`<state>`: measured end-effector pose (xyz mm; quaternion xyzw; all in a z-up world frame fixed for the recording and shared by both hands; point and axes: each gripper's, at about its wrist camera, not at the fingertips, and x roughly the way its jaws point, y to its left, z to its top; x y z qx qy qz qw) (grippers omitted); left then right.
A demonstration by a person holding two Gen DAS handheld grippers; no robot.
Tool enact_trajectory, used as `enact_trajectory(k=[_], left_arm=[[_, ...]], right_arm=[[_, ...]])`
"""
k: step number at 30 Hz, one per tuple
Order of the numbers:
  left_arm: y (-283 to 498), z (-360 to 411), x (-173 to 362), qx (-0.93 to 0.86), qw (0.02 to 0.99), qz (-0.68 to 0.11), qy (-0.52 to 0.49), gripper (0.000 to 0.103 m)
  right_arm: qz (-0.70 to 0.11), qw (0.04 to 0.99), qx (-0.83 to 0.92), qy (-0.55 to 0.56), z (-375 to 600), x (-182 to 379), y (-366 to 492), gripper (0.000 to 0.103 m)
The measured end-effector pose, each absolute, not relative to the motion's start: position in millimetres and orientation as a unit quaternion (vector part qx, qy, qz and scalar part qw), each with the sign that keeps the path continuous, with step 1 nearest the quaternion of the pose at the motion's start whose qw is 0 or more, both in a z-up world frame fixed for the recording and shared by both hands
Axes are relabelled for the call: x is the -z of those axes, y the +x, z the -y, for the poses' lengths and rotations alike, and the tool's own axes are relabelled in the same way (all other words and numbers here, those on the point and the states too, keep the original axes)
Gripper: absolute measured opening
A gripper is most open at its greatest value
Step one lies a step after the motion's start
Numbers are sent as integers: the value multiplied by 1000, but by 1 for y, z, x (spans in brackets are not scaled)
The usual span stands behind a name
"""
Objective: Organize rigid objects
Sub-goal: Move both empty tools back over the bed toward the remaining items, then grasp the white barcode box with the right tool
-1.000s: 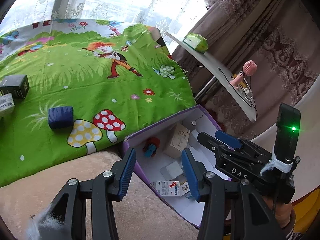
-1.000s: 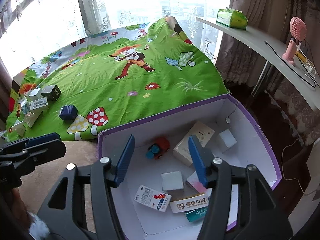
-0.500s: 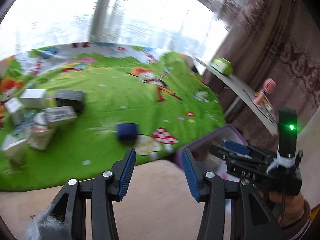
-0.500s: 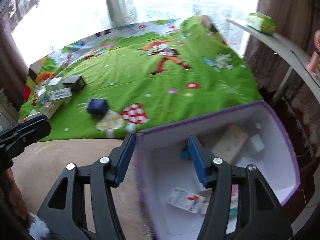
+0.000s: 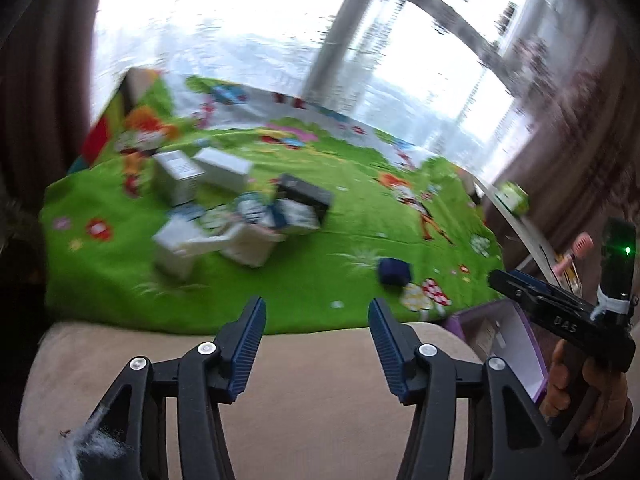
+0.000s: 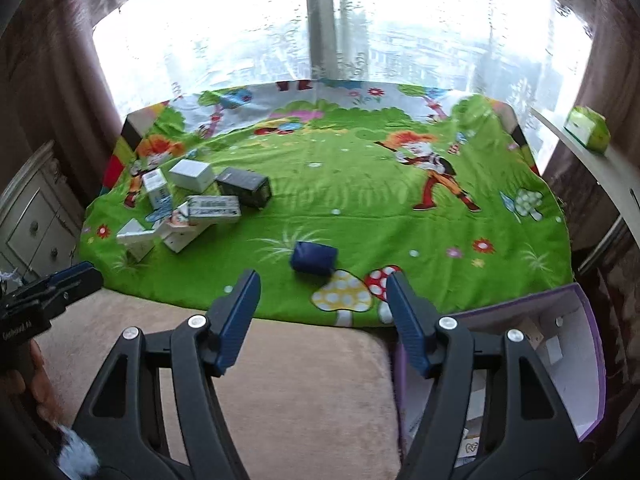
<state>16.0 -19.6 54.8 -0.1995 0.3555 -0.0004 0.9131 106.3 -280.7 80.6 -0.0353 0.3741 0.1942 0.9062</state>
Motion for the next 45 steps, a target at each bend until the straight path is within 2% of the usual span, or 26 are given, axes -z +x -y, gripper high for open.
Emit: enact_trajectory(k=[11,32,35,37,45], left_arm=[[11,-35,-34,-56,897,-380,-220,59],[116,-30,-27,-5,900,-417,-125,59],[111,-40,-27,-20,901,-416,-119,60],[107,-49,-26,-35,901,-414,-128,65],[84,-68,-21,-58,898,-402,-168,74]], right_arm=[[-403,888,-214,-56,241,-48,121,72],[-452,867,-200,-67,227,-15,179,72],[-453,861,-223,-66,213,-16,184,80],[-449,857,-243,-62,199,-18,188,88],[-448,833,-322,-47,151,-16,211,95]])
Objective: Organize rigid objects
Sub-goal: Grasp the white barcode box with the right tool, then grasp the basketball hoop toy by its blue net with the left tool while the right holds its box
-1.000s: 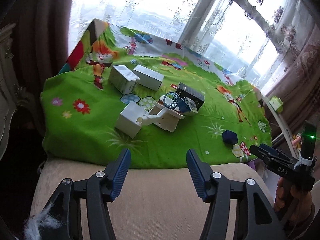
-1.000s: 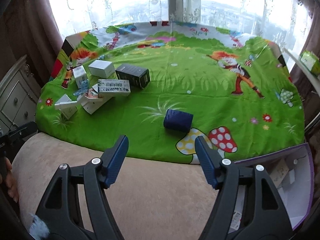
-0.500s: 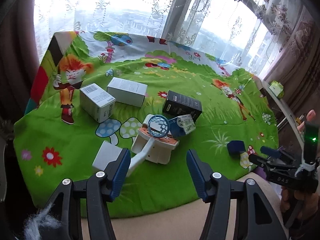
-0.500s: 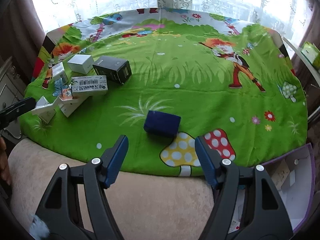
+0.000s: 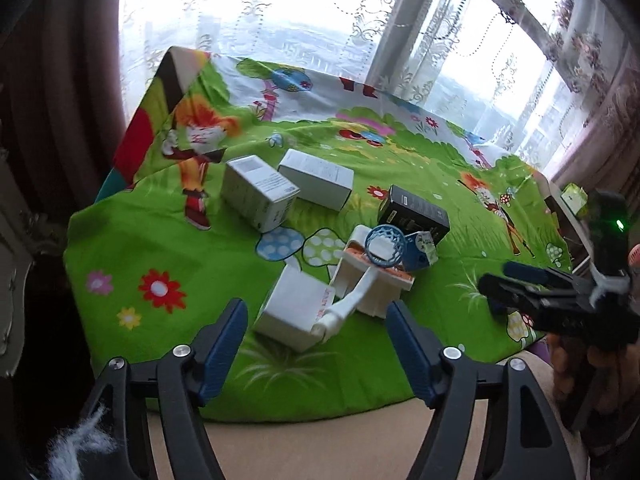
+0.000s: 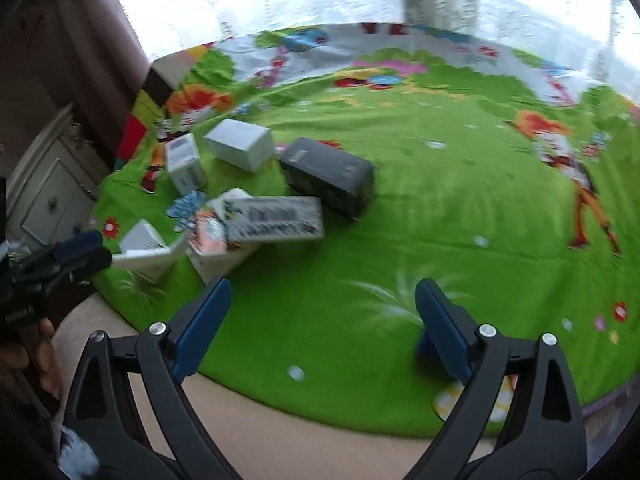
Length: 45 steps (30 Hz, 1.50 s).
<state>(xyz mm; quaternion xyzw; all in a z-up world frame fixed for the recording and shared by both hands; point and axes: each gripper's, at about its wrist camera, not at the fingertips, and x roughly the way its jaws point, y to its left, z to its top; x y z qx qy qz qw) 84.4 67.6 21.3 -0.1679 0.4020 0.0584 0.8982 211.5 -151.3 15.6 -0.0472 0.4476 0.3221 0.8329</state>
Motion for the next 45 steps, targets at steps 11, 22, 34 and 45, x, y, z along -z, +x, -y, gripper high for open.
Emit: enact_trajectory(k=[11,22,34,45], left_arm=[[76,-71,-13,-58,896,-399,-188,78],[77,-69,-9,-52,892,-407,-189,78],[87,-63,0,-43,885,-431,-172,78],[98,-40,-20,-15,908,-402,-119,78]], right_arm=[[-464,800,-380,-18,109,4,246,96],[-484,786,-386,-6,95,21,263,96],[-484,788,-381,10,98,25,264,78],[-428,841,-332,0,135,-9,229,77]])
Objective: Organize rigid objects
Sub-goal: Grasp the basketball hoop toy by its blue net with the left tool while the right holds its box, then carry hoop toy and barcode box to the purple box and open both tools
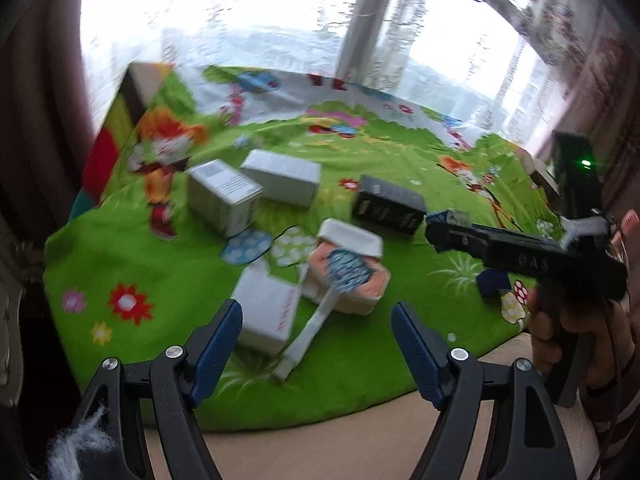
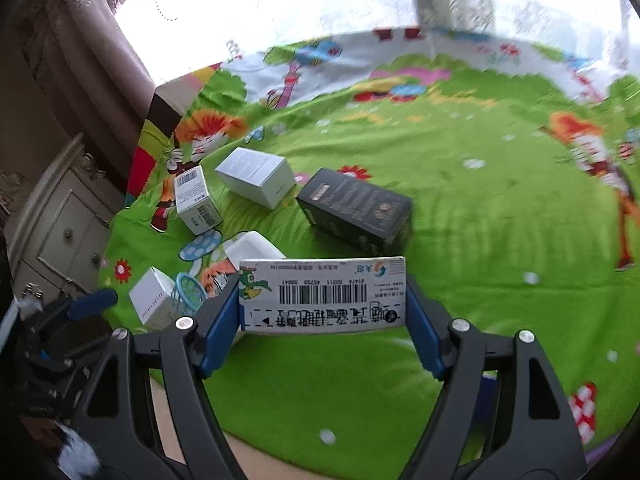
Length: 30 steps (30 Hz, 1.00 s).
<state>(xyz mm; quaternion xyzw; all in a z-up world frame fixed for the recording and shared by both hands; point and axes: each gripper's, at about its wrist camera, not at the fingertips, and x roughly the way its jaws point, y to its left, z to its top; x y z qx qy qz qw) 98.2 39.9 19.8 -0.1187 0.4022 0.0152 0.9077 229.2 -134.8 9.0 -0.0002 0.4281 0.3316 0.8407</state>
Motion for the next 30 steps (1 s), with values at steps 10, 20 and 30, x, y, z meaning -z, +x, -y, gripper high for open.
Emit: enact_trajectory(k=[10,20,30], left_arm=[[144,-17,-10,23,901,-428,-74,64],[160,-2,5,31,888,-457,-30,33],[133,7,-20,28,905,-423,-46,33]], right_arm=[[-396,889,-228,-30,197,-30,184,77],[-392,901,-183,-23,257,-35,147,77],[-395,905,-155,-16,295,-36,129,77]])
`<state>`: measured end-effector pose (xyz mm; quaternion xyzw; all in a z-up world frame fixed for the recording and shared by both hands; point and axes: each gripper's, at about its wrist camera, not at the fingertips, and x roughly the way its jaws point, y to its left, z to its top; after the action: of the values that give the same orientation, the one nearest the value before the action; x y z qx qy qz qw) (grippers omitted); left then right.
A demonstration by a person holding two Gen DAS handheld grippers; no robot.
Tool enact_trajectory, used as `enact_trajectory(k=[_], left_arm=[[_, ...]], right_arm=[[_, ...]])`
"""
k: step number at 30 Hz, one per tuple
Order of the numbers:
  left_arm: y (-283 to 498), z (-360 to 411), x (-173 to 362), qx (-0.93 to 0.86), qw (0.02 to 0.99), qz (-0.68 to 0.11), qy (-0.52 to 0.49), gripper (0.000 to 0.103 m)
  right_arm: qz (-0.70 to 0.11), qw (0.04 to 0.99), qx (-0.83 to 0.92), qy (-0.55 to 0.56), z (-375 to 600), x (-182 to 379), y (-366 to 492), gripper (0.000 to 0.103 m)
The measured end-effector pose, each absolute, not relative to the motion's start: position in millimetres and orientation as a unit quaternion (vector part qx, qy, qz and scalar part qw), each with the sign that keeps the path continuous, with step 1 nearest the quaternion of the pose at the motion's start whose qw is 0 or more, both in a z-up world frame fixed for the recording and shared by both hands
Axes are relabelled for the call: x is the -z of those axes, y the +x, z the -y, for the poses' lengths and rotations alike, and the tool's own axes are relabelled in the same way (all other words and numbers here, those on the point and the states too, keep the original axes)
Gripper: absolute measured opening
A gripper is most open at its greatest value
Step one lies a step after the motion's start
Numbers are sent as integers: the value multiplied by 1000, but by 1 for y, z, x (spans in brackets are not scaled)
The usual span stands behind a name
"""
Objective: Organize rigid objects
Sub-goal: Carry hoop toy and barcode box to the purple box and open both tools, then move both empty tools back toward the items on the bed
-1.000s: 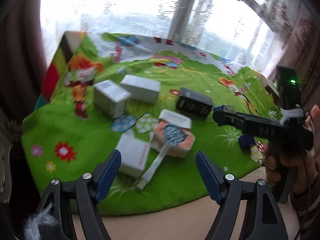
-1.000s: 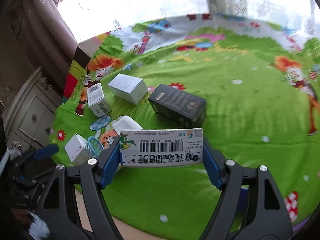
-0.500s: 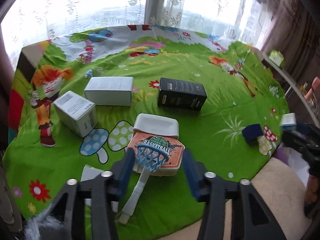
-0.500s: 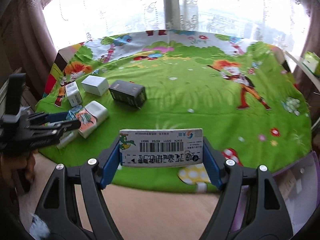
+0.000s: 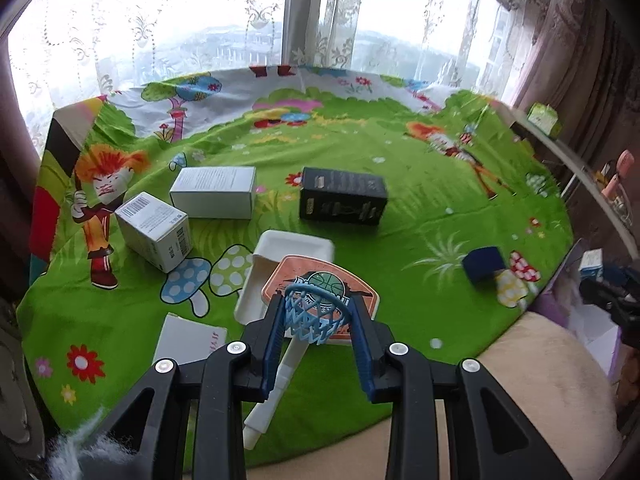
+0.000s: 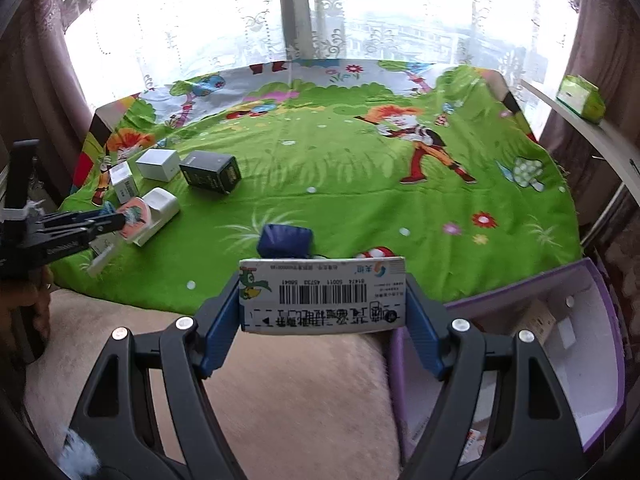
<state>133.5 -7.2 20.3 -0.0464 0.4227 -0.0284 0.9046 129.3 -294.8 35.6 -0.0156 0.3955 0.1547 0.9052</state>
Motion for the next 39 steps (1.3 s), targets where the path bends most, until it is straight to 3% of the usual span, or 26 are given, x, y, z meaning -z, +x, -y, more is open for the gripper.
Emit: enact_trajectory(k=[7,17,30,33,34,36,39], left_arm=[[113,38,-44,64,915,-394,-60,33],[90,141,-69,197,902,-377,-78,33],[89,247,-64,281,870,-398,-73,33],[89,259,-61,300,861,-407,-62,46],[88,260,-61,297,862,-406,-59,58],[86,256,-61,287,867,-403,-63,71],[84,242,-63,274,872,-399,-81,74]], right_arm=[[-401,907,-127,-5,328,-33,119,77],[-407,911,-64,19,398,-30,103,77],[-391,918,-5,66,475,-40,97,78],[-393,917,3,69,480,-39,98,81],[-394,917,3,70,481,-39,98,84],[-390,918,2,71,481,-40,97,88],[-388,919,-4,72,480,-41,96,92]])
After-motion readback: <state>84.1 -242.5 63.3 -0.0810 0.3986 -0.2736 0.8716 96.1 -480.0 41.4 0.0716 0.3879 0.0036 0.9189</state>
